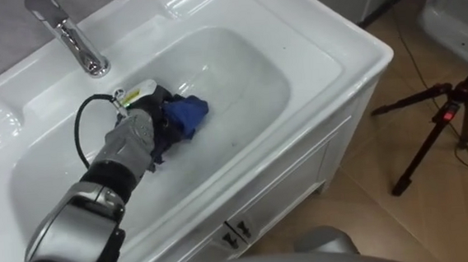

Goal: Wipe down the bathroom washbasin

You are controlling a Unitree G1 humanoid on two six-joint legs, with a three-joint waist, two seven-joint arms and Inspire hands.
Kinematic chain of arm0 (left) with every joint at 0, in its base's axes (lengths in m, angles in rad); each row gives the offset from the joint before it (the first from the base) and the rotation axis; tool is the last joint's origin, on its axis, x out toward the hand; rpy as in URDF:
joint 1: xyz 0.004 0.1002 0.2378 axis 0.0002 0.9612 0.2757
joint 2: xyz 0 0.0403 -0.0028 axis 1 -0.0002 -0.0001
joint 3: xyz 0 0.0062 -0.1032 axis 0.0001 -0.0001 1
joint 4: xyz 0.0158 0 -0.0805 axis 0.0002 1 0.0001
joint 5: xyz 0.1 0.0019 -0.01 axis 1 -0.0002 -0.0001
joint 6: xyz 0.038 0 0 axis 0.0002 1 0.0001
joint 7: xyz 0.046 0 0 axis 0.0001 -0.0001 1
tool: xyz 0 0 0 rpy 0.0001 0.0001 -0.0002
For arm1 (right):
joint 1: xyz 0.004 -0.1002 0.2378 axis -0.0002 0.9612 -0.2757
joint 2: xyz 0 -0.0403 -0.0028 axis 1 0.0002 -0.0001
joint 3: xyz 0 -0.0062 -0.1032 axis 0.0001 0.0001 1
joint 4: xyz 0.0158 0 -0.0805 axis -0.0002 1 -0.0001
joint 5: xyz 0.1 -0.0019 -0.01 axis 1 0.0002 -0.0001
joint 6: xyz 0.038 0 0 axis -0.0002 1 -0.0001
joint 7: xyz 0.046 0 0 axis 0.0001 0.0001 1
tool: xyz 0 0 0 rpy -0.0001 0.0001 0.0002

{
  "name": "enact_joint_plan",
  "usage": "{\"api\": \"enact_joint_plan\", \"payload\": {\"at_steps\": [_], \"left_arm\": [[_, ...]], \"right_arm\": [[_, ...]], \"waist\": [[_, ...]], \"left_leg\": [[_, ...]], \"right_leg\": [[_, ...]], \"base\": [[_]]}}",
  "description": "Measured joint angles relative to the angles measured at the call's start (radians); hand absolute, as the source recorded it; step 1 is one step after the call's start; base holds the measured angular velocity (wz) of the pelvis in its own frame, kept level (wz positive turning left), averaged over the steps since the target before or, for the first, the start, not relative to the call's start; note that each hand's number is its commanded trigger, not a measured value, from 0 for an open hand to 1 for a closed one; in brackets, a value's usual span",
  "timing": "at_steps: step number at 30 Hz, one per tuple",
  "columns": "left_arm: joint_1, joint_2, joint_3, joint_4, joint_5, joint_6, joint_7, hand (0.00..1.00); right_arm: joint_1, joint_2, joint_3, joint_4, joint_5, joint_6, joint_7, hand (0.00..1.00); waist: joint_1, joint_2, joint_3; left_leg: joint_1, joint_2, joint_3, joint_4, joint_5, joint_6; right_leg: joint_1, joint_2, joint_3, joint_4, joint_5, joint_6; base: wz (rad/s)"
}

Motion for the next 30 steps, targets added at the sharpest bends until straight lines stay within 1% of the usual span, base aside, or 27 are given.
{"api": "enact_joint_plan", "payload": {"at_steps": [5, 7, 10, 12, 14, 15, 16, 21, 22, 24, 25, 26, 27, 28, 29, 30], "left_arm": [[0.0, -0.004, 0.003, 0.0, 0.115, 0.0, 0.0, 1.0], [0.0, -0.004, 0.003, 0.002, 0.177, 0.013, 0.0, 1.0], [0.005, -0.002, 0.004, 0.026, 0.227, 0.03, 0.0, 1.0], [0.026, 0.004, 0.014, 0.026, 0.266, 0.033, 0.0, 1.0], [0.043, 0.004, 0.039, 0.026, 0.294, 0.041, 0.0, 1.0], [0.05, 0.007, 0.047, 0.027, 0.311, 0.046, 0.0, 1.0], [0.058, 0.008, 0.064, 0.026, 0.329, 0.046, 0.0, 1.0], [0.107, 0.015, 0.11, 0.035, 0.397, 0.042, 0.003, 1.0], [0.121, 0.017, 0.124, 0.034, 0.4, 0.042, 0.015, 1.0], [0.139, 0.021, 0.126, 0.03, 0.409, 0.042, 0.042, 1.0], [0.15, 0.022, 0.126, 0.027, 0.447, 0.042, 0.052, 1.0], [0.157, 0.024, 0.126, 0.028, 0.463, 0.042, 0.061, 1.0], [0.177, 0.028, 0.137, 0.025, 0.499, 0.042, 0.08, 1.0], [0.2, 0.032, 0.156, 0.015, 0.53, 0.042, 0.1, 1.0], [0.211, 0.035, 0.163, 0.011, 0.541, 0.042, 0.111, 1.0], [0.229, 0.042, 0.172, 0.009, 0.553, 0.042, 0.135, 1.0]], "right_arm": [[0.001, 0.0, 0.0, 0.0, -0.005, 0.013, 0.016, 0.0], [0.003, 0.0, -0.001, -0.002, -0.006, 0.017, 0.021, 0.0], [0.012, 0.0, -0.002, 0.0, -0.008, 0.018, 0.019, 0.0], [0.014, 0.0, -0.003, -0.001, -0.009, 0.02, 0.018, 0.0], [0.022, 0.0, -0.009, -0.004, -0.011, 0.03, 0.017, 0.0], [0.022, 0.0, -0.011, -0.004, -0.013, 0.04, 0.015, 0.0], [0.024, 0.0, -0.012, -0.003, -0.013, 0.04, 0.015, 0.0], [0.023, 0.003, -0.023, -0.004, -0.027, 0.038, 0.011, 0.0], [0.025, 0.003, -0.024, -0.005, -0.027, 0.038, 0.007, 0.0], [0.019, 0.003, -0.025, -0.007, -0.027, 0.038, 0.006, 0.0], [0.02, 0.003, -0.024, -0.006, -0.028, 0.039, 0.006, 0.0], [0.02, 0.003, -0.024, -0.004, -0.028, 0.04, 0.007, 0.0], [0.02, 0.003, -0.032, -0.004, -0.028, 0.041, 0.007, 0.0], [0.02, 0.003, -0.045, -0.002, -0.028, 0.041, 0.006, 0.0], [0.02, 0.003, -0.052, -0.002, -0.027, 0.041, 0.005, 0.0], [0.02, 0.003, -0.06, -0.002, -0.024, 0.047, -0.002, 0.0]], "waist": [[0.001, -0.014, -0.0002], [0.001, -0.016, 0.0004], [0.002, -0.012, -0.0007], [0.015, -0.012, -0.0006], [0.025, -0.013, 0.0004], [0.034, -0.009, 0.0003], [0.043, -0.013, 0.0031], [0.049, -0.015, 0.0039], [0.053, -0.014, 0.0031], [0.062, -0.013, 0.0014], [0.075, -0.013, 0.001], [0.08, -0.013, 0.0008], [0.088, -0.014, 0.0001], [0.094, -0.013, -0.0022], [0.098, -0.013, -0.0042], [0.105, -0.012, -0.0087]], "left_leg": [[0.0, 0.0, 0.002, -0.001, 0.0, 0.0], [0.001, 0.003, 0.022, -0.002, 0.0, 0.0], [0.002, 0.01, 0.027, -0.004, 0.0, 0.0], [0.009, 0.015, 0.029, -0.004, -0.003, -0.003], [0.011, 0.017, 0.033, -0.003, -0.003, -0.003], [0.011, 0.018, 0.037, -0.003, -0.003, -0.003], [0.014, 0.019, 0.04, -0.004, -0.003, -0.003], [0.028, 0.02, 0.029, -0.01, -0.004, -0.005], [0.035, 0.02, 0.028, -0.018, -0.004, -0.005], [0.036, 0.021, 0.025, -0.021, -0.005, -0.005], [0.036, 0.022, 0.023, -0.023, -0.005, -0.005], [0.036, 0.022, 0.022, -0.024, -0.005, -0.005], [0.035, 0.022, 0.019, -0.024, -0.005, -0.005], [0.034, 0.022, 0.015, -0.024, -0.005, -0.005], [0.034, 0.022, 0.013, -0.024, -0.005, -0.005], [0.034, 0.023, 0.012, -0.024, -0.005, -0.005]], "right_leg": [[0.0, 0.001, 0.001, -0.001, 0.001, 0.0], [0.001, 0.001, 0.003, -0.005, 0.005, 0.0], [0.016, 0.008, 0.009, -0.027, 0.019, -0.002], [0.017, 0.015, 0.018, -0.027, 0.022, -0.005], [0.017, 0.018, 0.018, -0.026, 0.023, -0.007], [0.014, 0.019, 0.019, -0.024, 0.023, -0.007], [0.016, 0.019, 0.017, -0.025, 0.023, -0.008], [0.045, 0.017, 0.0, -0.042, 0.023, -0.008], [0.047, 0.02, -0.001, -0.042, 0.023, -0.008], [0.047, 0.022, 0.0, -0.04, 0.023, -0.008], [0.046, 0.023, 0.0, -0.039, 0.024, -0.009], [0.046, 0.023, -0.001, -0.039, 0.024, -0.009], [0.046, 0.024, -0.002, -0.038, 0.024, -0.01], [0.046, 0.024, -0.003, -0.038, 0.024, -0.01], [0.045, 0.024, -0.003, -0.038, 0.025, -0.01], [0.046, 0.025, -0.003, -0.039, 0.025, -0.011]], "base": [[0.0], [-0.05], [-0.08], [-0.16], [-0.1], [0.0], [0.0], [0.12], [0.08], [0.0], [0.0], [0.0], [0.05], [0.03], [0.0], [0.0]]}}
